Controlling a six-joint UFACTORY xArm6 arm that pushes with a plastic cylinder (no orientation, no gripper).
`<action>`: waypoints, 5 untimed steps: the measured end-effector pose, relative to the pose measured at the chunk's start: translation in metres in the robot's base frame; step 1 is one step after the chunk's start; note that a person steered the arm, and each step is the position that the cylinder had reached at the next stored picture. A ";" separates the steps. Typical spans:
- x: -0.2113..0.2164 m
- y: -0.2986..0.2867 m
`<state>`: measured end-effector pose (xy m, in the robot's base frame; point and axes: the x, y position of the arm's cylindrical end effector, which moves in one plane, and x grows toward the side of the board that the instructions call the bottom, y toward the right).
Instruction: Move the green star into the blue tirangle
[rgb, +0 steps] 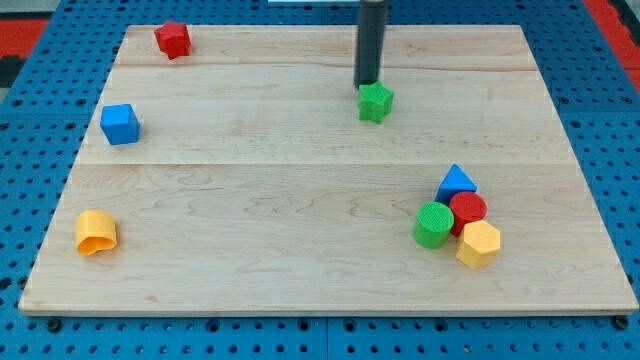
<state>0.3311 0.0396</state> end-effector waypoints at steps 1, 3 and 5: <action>0.052 -0.021; -0.010 -0.025; 0.091 0.021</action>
<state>0.4219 0.0606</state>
